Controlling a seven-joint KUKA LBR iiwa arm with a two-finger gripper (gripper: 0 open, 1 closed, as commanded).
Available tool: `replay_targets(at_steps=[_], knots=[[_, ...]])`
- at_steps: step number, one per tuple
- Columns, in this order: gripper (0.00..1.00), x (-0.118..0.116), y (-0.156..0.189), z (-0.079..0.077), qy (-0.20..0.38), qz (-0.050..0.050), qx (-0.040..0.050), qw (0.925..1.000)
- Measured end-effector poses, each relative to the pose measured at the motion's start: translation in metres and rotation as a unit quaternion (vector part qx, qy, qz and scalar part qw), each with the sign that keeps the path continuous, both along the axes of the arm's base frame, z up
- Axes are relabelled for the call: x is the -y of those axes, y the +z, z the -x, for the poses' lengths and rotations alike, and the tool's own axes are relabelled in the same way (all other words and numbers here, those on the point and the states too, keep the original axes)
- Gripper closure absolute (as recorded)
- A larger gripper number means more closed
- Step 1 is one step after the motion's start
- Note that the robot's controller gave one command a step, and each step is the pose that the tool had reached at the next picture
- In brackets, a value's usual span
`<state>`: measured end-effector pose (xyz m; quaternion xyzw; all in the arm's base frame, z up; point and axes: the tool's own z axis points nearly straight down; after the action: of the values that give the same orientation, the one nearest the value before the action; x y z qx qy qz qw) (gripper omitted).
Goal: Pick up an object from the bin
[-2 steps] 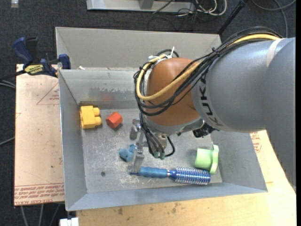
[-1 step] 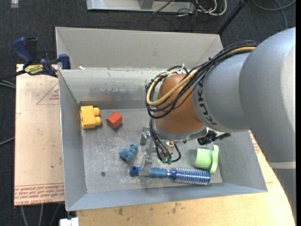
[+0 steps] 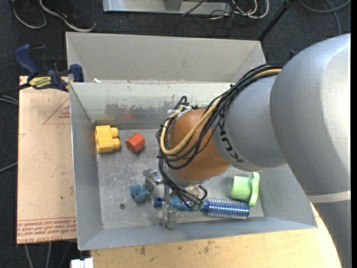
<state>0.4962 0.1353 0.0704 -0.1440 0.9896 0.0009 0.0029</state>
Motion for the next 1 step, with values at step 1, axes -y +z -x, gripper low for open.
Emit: replay_targets(at_steps=[1], knots=[[0.00,0.0140,0.0011,-0.0028,-0.083,0.000,-0.0021,0.9965]])
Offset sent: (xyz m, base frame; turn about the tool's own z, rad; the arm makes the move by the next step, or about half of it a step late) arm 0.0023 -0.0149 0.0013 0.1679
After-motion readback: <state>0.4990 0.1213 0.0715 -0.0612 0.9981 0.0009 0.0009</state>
